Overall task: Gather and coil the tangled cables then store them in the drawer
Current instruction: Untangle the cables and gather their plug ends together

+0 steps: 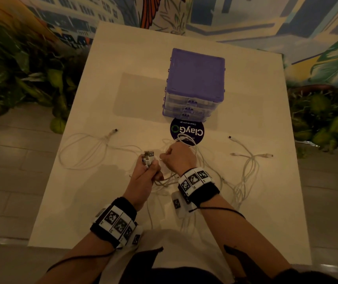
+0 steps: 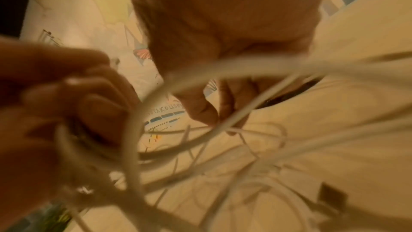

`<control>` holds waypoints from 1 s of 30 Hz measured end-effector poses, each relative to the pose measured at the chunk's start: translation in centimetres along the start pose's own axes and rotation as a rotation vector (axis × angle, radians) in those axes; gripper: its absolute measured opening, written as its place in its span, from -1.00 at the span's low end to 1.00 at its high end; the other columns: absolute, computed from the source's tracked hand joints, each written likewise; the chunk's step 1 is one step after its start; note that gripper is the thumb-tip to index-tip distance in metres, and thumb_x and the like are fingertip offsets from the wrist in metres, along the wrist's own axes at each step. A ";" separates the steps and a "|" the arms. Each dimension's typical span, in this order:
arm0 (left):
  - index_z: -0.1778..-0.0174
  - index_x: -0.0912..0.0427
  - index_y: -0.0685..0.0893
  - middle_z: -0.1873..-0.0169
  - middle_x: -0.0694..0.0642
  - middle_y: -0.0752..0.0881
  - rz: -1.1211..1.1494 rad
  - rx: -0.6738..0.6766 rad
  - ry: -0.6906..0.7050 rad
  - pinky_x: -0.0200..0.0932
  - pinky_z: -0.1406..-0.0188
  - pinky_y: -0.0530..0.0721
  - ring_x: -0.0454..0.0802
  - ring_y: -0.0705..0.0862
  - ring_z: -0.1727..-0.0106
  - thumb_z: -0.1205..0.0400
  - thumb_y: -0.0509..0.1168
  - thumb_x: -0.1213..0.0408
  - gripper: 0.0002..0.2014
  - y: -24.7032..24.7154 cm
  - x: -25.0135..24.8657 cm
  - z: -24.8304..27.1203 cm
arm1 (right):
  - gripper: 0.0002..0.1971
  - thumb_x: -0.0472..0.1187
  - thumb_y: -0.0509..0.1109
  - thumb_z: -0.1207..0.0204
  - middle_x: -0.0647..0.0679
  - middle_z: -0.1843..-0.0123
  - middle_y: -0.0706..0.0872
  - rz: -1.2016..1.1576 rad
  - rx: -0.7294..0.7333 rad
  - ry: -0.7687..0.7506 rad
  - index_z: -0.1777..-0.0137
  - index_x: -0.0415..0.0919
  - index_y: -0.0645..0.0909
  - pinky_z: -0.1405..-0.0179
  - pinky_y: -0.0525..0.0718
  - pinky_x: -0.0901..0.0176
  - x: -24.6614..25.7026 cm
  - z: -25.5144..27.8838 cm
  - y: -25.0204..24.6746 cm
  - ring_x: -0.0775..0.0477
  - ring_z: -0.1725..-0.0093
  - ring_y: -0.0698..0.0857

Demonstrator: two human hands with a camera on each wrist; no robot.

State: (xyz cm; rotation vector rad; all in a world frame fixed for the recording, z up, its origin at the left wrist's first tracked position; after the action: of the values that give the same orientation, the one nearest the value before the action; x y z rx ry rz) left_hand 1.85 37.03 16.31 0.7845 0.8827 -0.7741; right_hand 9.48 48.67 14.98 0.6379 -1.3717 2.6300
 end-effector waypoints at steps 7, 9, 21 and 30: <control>0.11 0.17 0.41 0.37 0.05 0.39 0.129 -0.098 -0.014 -0.10 0.33 0.49 -0.09 0.31 0.45 -0.76 0.07 0.35 -0.87 -0.6 -0.8 -0.8 | -0.95 -0.30 0.38 -0.56 -0.01 0.17 0.69 -0.518 -0.071 -0.398 0.02 -0.24 0.64 0.20 0.68 0.00 0.2 2.9 -2.5 -0.06 0.17 0.68; 0.13 0.15 0.42 0.37 0.06 0.38 0.189 -0.104 -0.020 -0.13 0.35 0.47 -0.10 0.30 0.46 -0.76 0.08 0.34 -0.86 -0.4 -1.2 -0.9 | -0.89 -0.28 0.35 -0.59 0.01 0.13 0.68 -0.562 -0.078 -0.443 -0.08 -0.18 0.64 0.28 0.65 0.02 -0.1 3.7 -3.1 -0.12 0.29 0.64; 0.00 0.16 0.43 0.44 -0.02 0.44 0.186 -0.076 0.087 -0.15 0.39 0.52 -0.11 0.43 0.44 -0.63 0.33 0.18 -0.79 2.3 -4.6 -1.0 | -0.76 -0.28 0.33 -0.60 -0.08 0.11 0.63 -0.254 -0.234 -0.757 -0.23 -0.16 0.67 0.32 0.57 0.22 1.0 10.1 -5.1 0.04 0.24 0.56; 0.22 0.15 0.38 0.46 -0.01 0.42 0.312 -0.098 0.070 -0.15 0.34 0.54 -0.11 0.39 0.49 -0.73 0.13 0.15 -0.77 3.3 -5.2 -0.7 | -0.92 -0.20 0.42 -0.53 -0.04 0.24 0.68 -0.138 -0.278 -0.668 0.10 -0.21 0.69 0.25 0.42 0.25 0.1 10.7 -5.1 0.16 0.27 0.42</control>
State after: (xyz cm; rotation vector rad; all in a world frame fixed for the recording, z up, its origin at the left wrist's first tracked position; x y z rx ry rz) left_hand 2.17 40.51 21.45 0.8413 0.8290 -0.4283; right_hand 14.17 43.09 24.33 1.5860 -1.7140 2.1315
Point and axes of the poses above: each hand's wrist, its own z-axis away from the middle knuckle, its own y-axis out of the palm, x = y × z, the point moved 9 cm from there along -z, towards the middle knuckle
